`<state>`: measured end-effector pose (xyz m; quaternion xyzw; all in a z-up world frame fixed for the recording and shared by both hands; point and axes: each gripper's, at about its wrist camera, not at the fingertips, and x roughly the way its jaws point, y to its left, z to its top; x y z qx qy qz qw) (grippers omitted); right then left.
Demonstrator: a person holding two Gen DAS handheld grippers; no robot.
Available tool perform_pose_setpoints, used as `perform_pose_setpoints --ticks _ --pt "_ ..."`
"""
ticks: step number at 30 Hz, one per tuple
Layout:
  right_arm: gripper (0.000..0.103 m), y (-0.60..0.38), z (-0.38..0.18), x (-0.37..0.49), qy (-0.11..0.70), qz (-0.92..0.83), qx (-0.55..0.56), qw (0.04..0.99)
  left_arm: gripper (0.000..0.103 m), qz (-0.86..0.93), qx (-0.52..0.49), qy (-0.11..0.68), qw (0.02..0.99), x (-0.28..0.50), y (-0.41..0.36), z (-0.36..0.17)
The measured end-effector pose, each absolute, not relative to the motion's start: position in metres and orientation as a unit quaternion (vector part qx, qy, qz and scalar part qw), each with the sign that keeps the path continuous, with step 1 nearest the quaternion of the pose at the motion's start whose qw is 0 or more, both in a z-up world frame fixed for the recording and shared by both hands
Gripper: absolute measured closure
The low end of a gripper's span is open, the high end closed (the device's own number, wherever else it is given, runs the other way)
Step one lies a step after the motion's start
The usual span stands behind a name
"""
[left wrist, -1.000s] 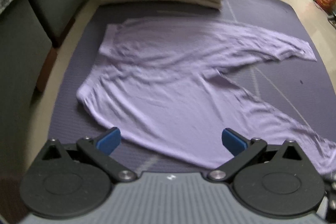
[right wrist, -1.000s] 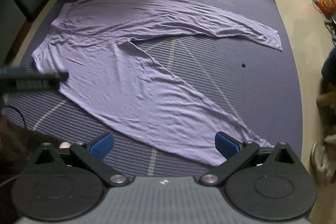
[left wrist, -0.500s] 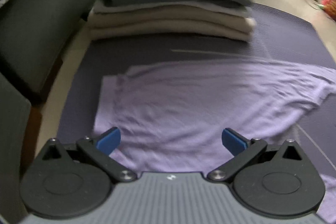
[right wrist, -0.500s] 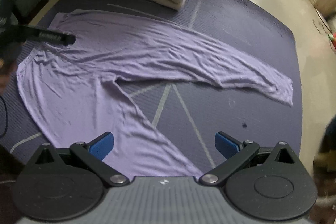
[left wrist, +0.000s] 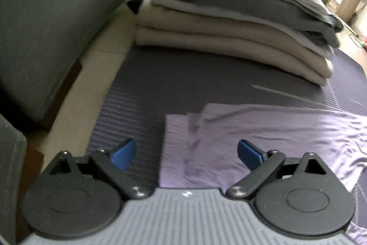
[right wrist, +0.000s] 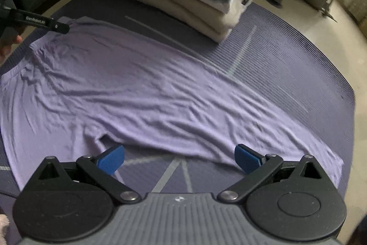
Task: Fold clothes
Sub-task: 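Move both grippers toward the waistband of the lavender trousers, then grasp the waistband corners with both grippers and lift them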
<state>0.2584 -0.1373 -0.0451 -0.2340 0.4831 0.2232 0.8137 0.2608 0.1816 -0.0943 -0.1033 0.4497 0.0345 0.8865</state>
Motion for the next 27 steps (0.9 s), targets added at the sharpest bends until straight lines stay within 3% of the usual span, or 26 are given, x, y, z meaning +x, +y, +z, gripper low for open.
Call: perform_pose_setpoints --ticks 7,9,13,15,19,24,27 --pt "0.013 -0.141 -0.062 0.303 0.465 0.241 -0.234 0.819 0.017 0.013 -0.155 0.398 0.904 0.257 0.202 -0.098" --pt "0.027 -0.134 -0.070 0.317 0.467 0.249 -0.241 0.813 0.019 0.001 -0.182 0.385 0.905 0.255 0.208 -0.097" --pt "0.043 -0.124 -0.084 0.341 0.474 0.251 -0.262 0.802 0.020 -0.016 -0.218 0.369 0.903 0.253 0.219 -0.102" --pt "0.045 -0.121 -0.086 0.351 0.472 0.254 -0.257 0.804 0.029 -0.024 -0.226 0.367 0.902 0.252 0.221 -0.101" --pt "0.050 -0.112 -0.089 0.372 0.466 0.270 -0.248 0.805 0.058 -0.032 -0.248 0.370 0.895 0.252 0.226 -0.105" --pt "0.055 -0.111 -0.095 0.393 0.465 0.306 -0.238 0.796 0.067 -0.036 -0.254 0.377 0.890 0.259 0.229 -0.110" --pt "0.046 -0.123 -0.101 0.408 0.472 0.328 -0.212 0.790 0.069 -0.046 -0.255 0.379 0.888 0.259 0.229 -0.112"
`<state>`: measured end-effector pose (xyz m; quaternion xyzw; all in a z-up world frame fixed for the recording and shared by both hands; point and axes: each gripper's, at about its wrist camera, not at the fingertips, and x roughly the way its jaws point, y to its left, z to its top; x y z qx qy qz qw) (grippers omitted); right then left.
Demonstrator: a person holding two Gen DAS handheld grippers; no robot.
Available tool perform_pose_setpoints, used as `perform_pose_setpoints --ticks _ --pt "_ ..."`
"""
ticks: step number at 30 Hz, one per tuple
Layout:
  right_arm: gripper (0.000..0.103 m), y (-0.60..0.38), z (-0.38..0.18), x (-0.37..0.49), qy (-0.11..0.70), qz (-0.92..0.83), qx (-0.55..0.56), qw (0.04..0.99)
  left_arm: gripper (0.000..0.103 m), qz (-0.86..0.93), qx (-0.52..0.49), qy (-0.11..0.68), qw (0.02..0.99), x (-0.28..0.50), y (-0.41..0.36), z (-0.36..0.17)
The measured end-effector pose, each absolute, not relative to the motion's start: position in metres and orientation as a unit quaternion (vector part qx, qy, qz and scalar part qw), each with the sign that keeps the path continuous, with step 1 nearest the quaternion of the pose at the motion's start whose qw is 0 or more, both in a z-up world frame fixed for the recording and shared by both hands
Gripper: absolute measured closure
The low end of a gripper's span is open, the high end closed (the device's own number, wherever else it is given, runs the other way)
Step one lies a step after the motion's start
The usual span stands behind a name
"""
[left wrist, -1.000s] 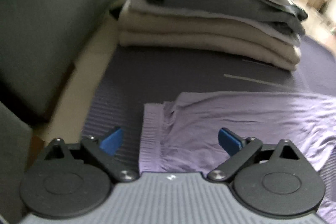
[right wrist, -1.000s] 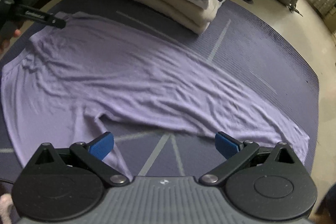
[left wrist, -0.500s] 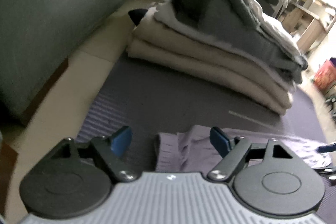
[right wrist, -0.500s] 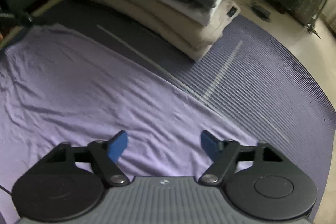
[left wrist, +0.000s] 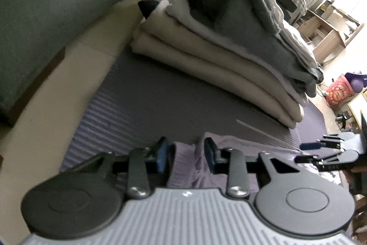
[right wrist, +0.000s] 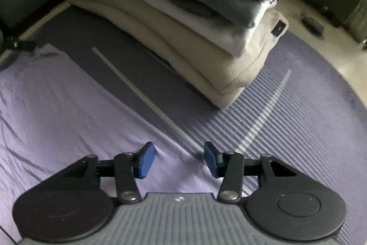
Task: Fold clothes
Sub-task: 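Grasp the waistband corners with both grippers and lift them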
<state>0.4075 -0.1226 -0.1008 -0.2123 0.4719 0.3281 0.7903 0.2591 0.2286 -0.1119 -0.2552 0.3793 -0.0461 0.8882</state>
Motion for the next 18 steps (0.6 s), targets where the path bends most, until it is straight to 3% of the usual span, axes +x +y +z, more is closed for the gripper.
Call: perform_pose_setpoints --ticks 2,4,5,6,7,18 --pt "0.046 -0.127 -0.102 0.411 0.473 0.336 -0.203 0.789 0.082 -0.048 -0.244 0.380 0.891 0.260 0.226 -0.113" --pt "0.052 -0.128 -0.101 0.412 0.479 0.331 -0.192 0.790 0.087 -0.049 -0.237 0.382 0.892 0.261 0.225 -0.115" --pt "0.063 -0.129 -0.100 0.412 0.482 0.329 -0.189 0.790 0.094 -0.045 -0.235 0.382 0.893 0.260 0.226 -0.116" --pt "0.092 -0.130 -0.098 0.411 0.486 0.330 -0.184 0.788 0.094 -0.043 -0.236 0.381 0.893 0.260 0.226 -0.116" --pt "0.103 -0.131 -0.096 0.410 0.491 0.332 -0.178 0.785 0.095 -0.040 -0.239 0.380 0.893 0.259 0.227 -0.117" --pt "0.103 -0.139 -0.067 0.334 0.415 0.311 -0.236 0.821 0.098 0.018 -0.228 0.358 0.905 0.254 0.230 -0.113"
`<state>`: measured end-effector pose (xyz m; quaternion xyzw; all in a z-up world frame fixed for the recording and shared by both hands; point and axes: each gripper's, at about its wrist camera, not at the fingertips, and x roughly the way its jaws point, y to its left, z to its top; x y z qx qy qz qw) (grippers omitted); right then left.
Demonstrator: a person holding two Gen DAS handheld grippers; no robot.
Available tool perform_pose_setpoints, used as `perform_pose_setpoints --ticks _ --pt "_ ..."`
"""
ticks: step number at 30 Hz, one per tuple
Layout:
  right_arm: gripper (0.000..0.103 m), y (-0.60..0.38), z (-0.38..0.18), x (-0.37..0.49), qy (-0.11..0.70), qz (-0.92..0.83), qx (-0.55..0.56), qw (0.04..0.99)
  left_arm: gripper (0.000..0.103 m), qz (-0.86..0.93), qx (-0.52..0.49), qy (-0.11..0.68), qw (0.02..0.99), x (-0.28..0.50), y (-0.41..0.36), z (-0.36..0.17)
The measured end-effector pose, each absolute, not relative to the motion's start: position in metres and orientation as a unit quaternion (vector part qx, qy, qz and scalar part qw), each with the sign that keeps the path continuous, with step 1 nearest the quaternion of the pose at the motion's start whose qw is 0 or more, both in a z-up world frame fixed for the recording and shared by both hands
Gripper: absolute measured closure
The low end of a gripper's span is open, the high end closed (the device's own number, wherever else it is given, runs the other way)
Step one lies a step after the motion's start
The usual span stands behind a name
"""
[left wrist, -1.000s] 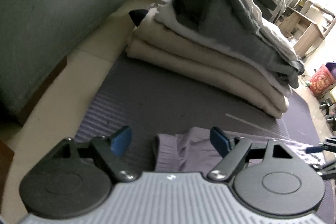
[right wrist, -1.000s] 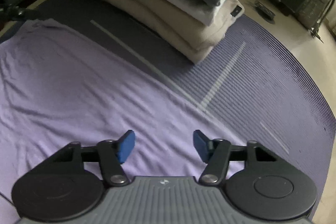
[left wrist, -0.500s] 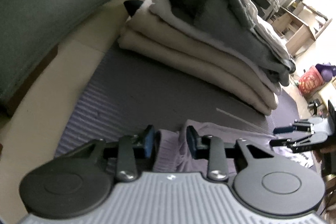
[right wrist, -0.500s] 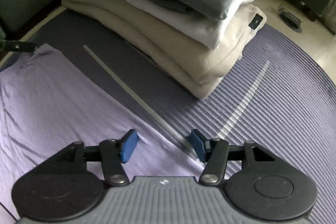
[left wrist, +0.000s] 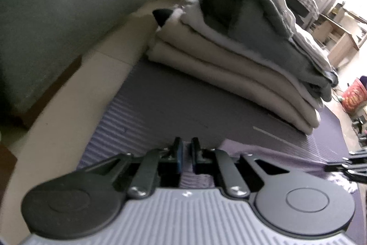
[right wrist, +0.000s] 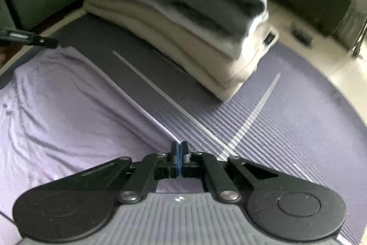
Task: Fold clothes
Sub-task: 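Grasp the waistband corners with both grippers and lift them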
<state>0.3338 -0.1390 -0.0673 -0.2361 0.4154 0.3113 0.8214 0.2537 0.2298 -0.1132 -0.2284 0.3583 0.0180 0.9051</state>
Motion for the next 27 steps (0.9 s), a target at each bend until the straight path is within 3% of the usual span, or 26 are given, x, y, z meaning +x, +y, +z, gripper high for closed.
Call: perform_pose_setpoints --ticks 15,27 --pt "0.103 -0.155 -0.039 0.231 0.352 0.283 -0.287 0.845 0.099 0.052 -0.160 0.295 0.941 0.214 0.201 -0.070" --pt "0.103 -0.158 -0.025 0.167 0.364 0.319 -0.329 0.811 0.098 0.052 -0.111 0.326 0.937 0.153 0.178 -0.032"
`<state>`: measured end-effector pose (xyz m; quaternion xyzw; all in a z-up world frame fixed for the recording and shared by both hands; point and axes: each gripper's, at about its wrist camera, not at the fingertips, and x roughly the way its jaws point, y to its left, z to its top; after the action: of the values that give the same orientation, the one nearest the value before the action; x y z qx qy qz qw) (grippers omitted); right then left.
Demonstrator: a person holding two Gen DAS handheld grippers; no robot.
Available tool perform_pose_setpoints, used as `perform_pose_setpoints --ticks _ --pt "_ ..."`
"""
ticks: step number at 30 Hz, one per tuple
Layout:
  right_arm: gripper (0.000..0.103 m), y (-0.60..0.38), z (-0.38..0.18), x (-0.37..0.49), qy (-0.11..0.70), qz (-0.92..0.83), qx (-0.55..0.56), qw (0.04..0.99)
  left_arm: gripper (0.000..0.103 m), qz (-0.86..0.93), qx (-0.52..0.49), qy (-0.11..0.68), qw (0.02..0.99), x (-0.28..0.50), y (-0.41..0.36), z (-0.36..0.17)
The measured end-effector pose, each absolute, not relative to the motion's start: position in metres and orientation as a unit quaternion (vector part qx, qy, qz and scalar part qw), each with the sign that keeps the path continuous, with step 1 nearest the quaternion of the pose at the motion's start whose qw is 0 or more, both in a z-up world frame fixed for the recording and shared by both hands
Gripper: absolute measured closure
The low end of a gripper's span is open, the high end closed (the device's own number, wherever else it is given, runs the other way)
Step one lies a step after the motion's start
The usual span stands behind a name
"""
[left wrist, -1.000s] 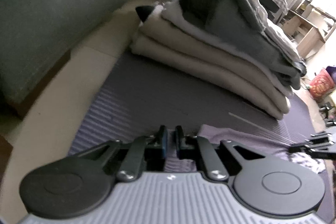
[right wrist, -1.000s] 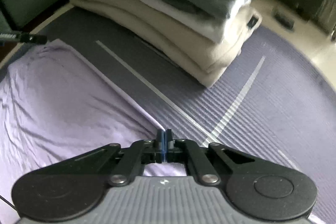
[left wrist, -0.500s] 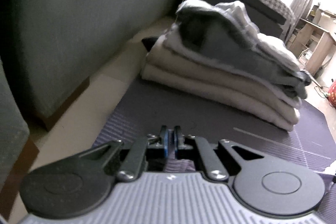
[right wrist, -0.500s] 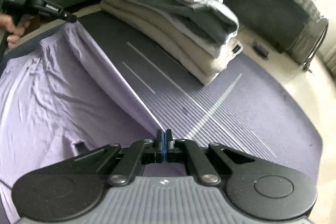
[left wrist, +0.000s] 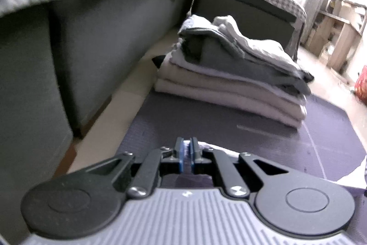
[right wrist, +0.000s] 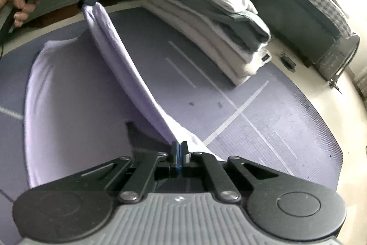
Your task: Fold clothes
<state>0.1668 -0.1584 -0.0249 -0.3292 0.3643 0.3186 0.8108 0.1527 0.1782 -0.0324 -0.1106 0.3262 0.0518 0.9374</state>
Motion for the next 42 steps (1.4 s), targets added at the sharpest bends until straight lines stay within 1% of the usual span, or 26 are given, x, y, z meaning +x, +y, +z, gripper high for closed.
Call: perform_pose_setpoints --ticks 8,13,20,24,25,26,27,28,29,30,31,32,33,34,35,37,42 --pt "0.103 -0.156 -0.024 0.122 0.381 0.350 -0.362 0.775 0.098 0.053 -0.080 0.377 0.921 0.123 0.177 -0.025" --pt "0.103 -0.147 -0.029 0.099 0.394 0.366 -0.374 0.755 0.098 0.056 -0.066 0.425 0.901 0.114 0.177 -0.030" --pt "0.103 -0.133 -0.046 0.077 0.415 0.391 -0.387 0.724 0.099 0.044 -0.054 0.467 0.881 0.109 0.177 -0.031" --pt "0.103 -0.126 -0.063 0.072 0.446 0.399 -0.388 0.701 0.099 0.032 -0.038 0.505 0.862 0.108 0.174 -0.037" --pt "0.103 -0.123 -0.066 0.072 0.455 0.401 -0.384 0.696 0.097 0.029 -0.037 0.515 0.856 0.109 0.174 -0.040" --pt "0.101 -0.121 -0.067 0.073 0.462 0.402 -0.379 0.694 0.091 0.023 -0.038 0.530 0.847 0.110 0.175 -0.044" --pt "0.098 -0.118 -0.068 0.075 0.469 0.401 -0.368 0.695 0.090 0.022 -0.041 0.534 0.844 0.111 0.176 -0.045" --pt "0.096 -0.115 -0.067 0.080 0.475 0.400 -0.354 0.700 0.081 0.022 -0.050 0.535 0.843 0.112 0.178 -0.047" --pt "0.091 -0.112 -0.065 0.083 0.477 0.399 -0.345 0.703 0.067 0.020 -0.053 0.533 0.844 0.113 0.179 -0.046" --pt "0.085 -0.108 -0.063 0.086 0.477 0.397 -0.337 0.708 0.060 0.016 -0.058 0.530 0.846 0.114 0.180 -0.047" --pt "0.082 -0.102 -0.060 0.090 0.471 0.395 -0.332 0.716 0.051 0.011 -0.062 0.528 0.847 0.116 0.180 -0.047" --pt "0.079 -0.095 -0.057 0.092 0.460 0.396 -0.330 0.723 0.049 0.006 -0.066 0.531 0.845 0.118 0.180 -0.050" --pt "0.079 -0.091 -0.056 0.093 0.451 0.400 -0.331 0.726 0.049 0.003 -0.073 0.532 0.844 0.120 0.181 -0.053" --pt "0.079 -0.085 -0.056 0.094 0.443 0.405 -0.338 0.725 0.050 0.002 -0.077 0.533 0.843 0.123 0.183 -0.055" --pt "0.079 -0.080 -0.057 0.094 0.437 0.410 -0.345 0.722 0.054 0.000 -0.090 0.533 0.841 0.126 0.186 -0.061" --pt "0.080 -0.072 -0.063 0.094 0.428 0.426 -0.363 0.709 0.056 -0.003 -0.107 0.525 0.844 0.130 0.193 -0.065" --pt "0.080 -0.067 -0.080 0.089 0.427 0.434 -0.403 0.683 0.057 -0.014 -0.124 0.505 0.854 0.141 0.206 -0.067"
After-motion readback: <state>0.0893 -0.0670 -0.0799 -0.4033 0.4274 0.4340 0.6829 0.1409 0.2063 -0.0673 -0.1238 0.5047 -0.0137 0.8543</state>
